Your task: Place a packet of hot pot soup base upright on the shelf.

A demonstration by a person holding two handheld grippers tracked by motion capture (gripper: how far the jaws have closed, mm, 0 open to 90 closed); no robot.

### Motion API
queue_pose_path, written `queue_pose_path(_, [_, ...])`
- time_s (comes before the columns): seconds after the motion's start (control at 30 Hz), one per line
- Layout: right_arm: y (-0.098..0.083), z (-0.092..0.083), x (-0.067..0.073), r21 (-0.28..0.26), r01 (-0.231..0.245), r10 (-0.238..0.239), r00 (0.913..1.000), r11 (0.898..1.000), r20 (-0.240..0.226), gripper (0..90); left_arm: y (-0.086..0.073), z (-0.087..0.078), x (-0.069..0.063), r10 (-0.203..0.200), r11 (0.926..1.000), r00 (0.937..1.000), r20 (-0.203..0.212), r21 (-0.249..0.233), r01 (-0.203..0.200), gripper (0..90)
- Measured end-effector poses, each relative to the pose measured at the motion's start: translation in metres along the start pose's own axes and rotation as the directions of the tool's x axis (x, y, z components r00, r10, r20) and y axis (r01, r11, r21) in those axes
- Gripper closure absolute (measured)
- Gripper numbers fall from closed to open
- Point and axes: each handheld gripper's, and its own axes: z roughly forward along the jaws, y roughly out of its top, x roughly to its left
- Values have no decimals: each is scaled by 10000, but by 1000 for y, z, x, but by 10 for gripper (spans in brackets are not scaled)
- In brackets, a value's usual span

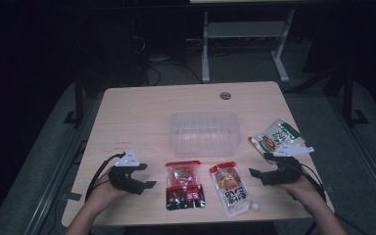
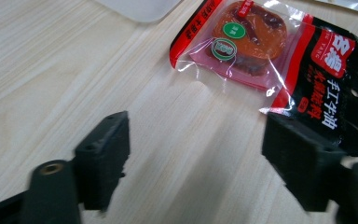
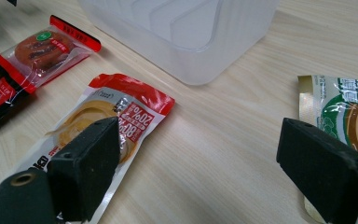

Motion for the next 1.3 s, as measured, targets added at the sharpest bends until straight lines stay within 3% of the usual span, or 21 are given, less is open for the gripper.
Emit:
queue_pose_path(0.2, [-2,-2,0,-85,-77,77,10000,9999,11,133,10,-5,0,-284,9991,9996,32,-309,285,498])
queue_pose_path(0.3, [-4,-4,0,-85,-128,128,9999,9999,-10,133,15,-5,0,-396,9983,9992,93,-427,399,560])
queue_pose_path(0.33, [-5,-5,1,9,-80,80,10000,10000,39,134,18,-3,1,-316,9987,9993,176,-403,323,638])
queue_pose_path(0.53, [-2,-4,4,-26,-56,56,9998,10000,194,134,33,2,-1,-345,9991,9977,580,-209,357,823])
queue_pose_path(0.6, [-3,-3,6,30,-43,42,9998,10000,188,134,39,6,-2,-182,9998,9972,720,-80,188,881])
queue_pose_path(1.07, [-2,3,8,45,170,-170,9999,9998,-25,133,77,38,-13,450,9990,9915,1222,3,-454,897])
queue_pose_path(1.3, [-2,3,9,42,189,-189,9998,9998,-28,134,96,59,-25,974,9951,9840,1492,16,-987,897])
